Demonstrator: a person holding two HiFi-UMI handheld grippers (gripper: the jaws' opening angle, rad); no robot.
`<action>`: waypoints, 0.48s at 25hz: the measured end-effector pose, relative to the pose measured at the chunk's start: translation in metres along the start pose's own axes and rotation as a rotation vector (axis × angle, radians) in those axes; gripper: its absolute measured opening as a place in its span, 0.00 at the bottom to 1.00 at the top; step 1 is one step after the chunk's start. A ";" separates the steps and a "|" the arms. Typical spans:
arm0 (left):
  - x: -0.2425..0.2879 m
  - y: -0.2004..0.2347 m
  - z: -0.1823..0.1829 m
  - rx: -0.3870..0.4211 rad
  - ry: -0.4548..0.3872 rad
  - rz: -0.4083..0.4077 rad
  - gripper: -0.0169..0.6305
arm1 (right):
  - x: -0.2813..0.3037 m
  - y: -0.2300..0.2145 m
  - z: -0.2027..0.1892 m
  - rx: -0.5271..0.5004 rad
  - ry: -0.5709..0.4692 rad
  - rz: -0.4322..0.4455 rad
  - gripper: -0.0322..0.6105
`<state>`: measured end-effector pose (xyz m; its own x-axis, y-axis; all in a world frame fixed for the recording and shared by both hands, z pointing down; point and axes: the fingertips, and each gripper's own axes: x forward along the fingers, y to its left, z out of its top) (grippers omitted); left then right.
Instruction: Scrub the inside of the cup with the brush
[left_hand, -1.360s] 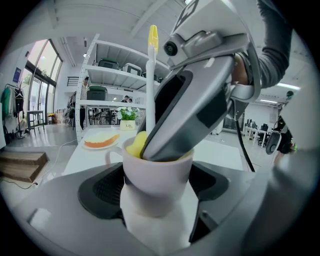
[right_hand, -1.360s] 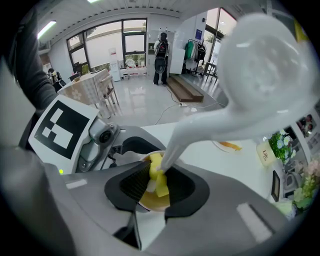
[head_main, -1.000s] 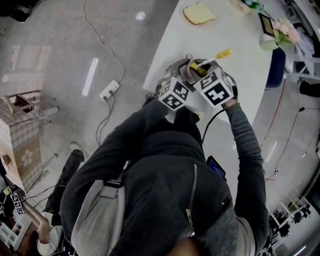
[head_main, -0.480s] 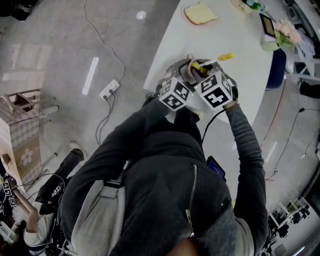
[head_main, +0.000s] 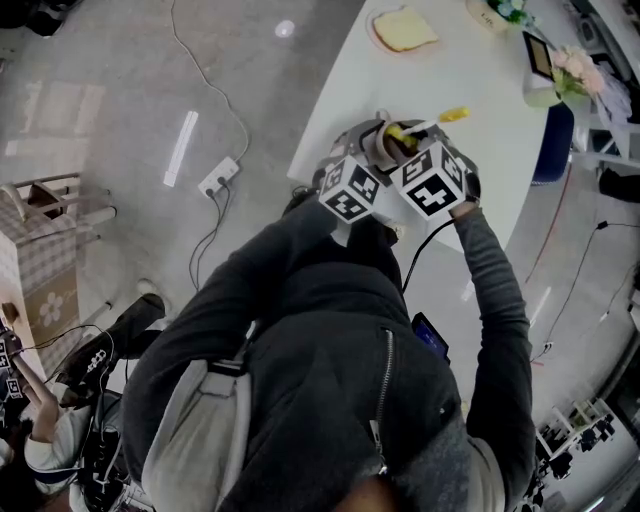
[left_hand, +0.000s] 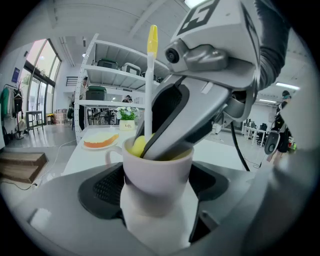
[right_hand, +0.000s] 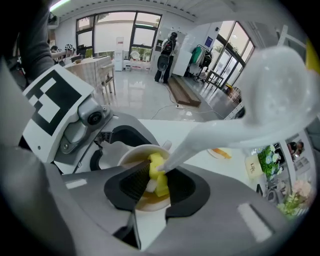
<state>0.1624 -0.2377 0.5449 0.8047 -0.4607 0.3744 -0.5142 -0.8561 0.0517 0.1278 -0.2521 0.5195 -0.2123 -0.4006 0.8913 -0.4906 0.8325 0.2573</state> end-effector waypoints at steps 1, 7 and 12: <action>0.000 0.000 0.000 0.001 0.000 0.000 0.66 | 0.000 0.000 -0.001 -0.012 0.012 -0.003 0.21; 0.001 -0.001 -0.001 0.005 0.002 -0.001 0.66 | -0.001 0.001 -0.009 -0.068 0.085 0.005 0.21; 0.002 -0.001 -0.001 0.007 0.000 -0.001 0.66 | 0.000 0.003 -0.012 -0.091 0.145 0.041 0.21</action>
<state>0.1640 -0.2379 0.5461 0.8052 -0.4602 0.3739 -0.5115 -0.8581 0.0453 0.1370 -0.2453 0.5248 -0.1036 -0.3120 0.9444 -0.4039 0.8809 0.2467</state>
